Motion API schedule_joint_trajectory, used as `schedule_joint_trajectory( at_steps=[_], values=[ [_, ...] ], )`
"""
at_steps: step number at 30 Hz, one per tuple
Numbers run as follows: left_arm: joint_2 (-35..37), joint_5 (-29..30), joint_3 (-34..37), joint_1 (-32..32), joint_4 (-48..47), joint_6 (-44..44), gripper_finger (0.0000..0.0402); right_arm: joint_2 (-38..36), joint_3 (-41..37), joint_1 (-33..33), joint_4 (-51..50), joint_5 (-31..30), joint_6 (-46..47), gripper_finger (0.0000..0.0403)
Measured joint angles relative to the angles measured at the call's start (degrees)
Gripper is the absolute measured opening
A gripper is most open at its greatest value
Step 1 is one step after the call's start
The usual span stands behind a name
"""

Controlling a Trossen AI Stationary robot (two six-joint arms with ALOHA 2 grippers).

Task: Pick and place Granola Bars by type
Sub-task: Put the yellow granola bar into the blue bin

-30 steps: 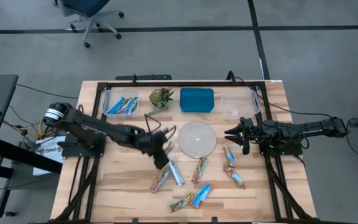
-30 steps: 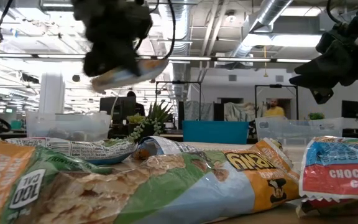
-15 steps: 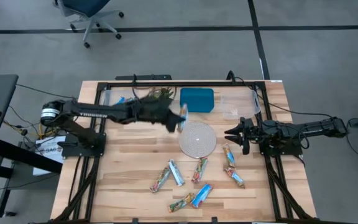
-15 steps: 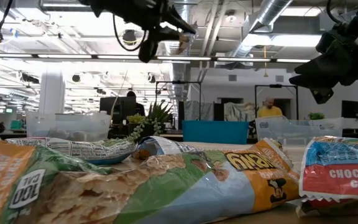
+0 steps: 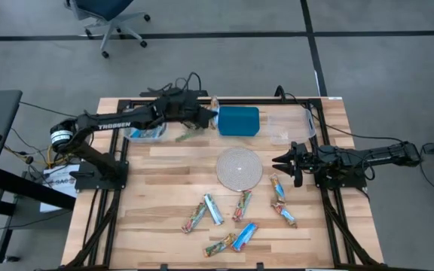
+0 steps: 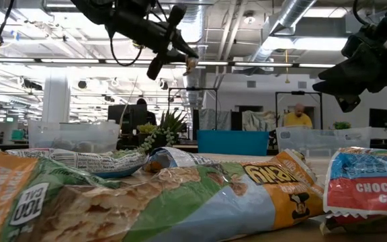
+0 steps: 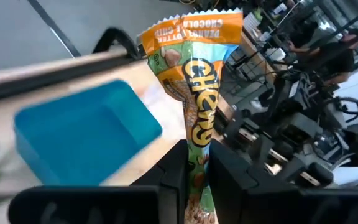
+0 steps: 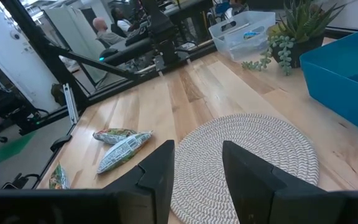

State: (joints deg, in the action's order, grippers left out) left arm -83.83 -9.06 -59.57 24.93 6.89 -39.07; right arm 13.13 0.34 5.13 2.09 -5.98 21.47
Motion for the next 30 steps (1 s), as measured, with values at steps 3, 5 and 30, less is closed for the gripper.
schedule_joint_trajectory(
  at_steps=[3, 5, 30],
  values=[
    [-3.18, -3.28, -4.42, 1.78, -2.71, 3.85, 0.0045, -0.01, 0.01, -0.01, -0.01, 0.00, 0.00, 0.0127],
    [-6.56, -6.06, -8.53, 2.62, -5.59, 5.97, 0.0045, 0.00, 0.02, -0.02, -0.02, 0.01, 0.00, 0.0127],
    [-32.11, 4.42, -38.95, 3.71, -29.80, 26.49, 0.0057, -0.01, 0.01, -0.01, -0.02, 0.01, 0.00, 0.0127]
  ],
)
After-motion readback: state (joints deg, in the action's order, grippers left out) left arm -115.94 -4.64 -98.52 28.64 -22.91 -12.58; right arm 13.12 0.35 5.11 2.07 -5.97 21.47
